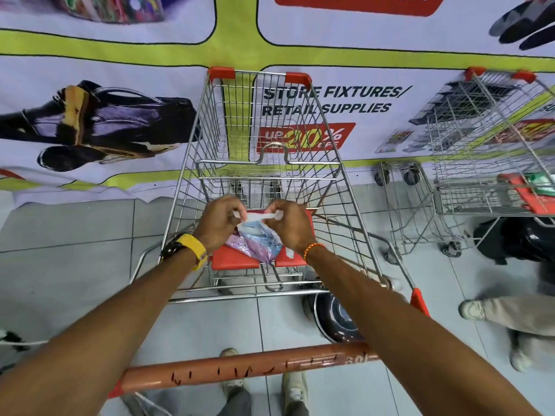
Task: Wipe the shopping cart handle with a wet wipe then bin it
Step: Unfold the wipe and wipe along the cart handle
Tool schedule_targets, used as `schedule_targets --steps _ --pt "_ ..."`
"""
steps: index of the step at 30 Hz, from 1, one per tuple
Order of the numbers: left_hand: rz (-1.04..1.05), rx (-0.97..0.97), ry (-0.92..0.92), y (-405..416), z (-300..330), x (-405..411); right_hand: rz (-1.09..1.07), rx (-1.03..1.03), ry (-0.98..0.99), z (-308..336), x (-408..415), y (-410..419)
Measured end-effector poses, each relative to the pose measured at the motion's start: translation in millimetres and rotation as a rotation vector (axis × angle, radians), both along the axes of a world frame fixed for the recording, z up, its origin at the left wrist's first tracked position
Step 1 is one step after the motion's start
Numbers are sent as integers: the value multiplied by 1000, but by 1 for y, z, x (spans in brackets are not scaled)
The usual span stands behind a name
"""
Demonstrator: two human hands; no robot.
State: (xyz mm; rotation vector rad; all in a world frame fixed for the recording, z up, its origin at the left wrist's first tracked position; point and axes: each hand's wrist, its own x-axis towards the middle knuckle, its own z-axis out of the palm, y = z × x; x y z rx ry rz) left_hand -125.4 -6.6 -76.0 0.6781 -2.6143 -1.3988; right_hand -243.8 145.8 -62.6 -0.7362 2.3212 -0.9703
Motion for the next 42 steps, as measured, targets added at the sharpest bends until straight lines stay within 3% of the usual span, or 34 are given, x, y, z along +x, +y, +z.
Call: schedule_targets --steps 4,6,8,20,24,28,35,42 --pt "-253 -328 -20 -12 -13 -3 283 144 288 -10 -3 -10" --pt "-442 -532 -29 -13 -24 -3 405 228 323 -17 -2 -13" --pt "-565 -601 -64 -14 -28 1 489 327 307 -23 2 -16" --pt "-695 -504 -150 -11 -24 10 714 428 310 -26 2 -9" --pt "-566 -428 -177 -7 -23 8 746 406 391 -22 11 -11" --pt "-473 -408 -211 -4 -25 11 621 411 293 -27 11 -14" --pt "-354 -213 -273 -2 -36 7 555 421 149 -35 6 -10" --pt "-282 -140 -245 -7 -28 5 385 105 41 -15 -1 -2"
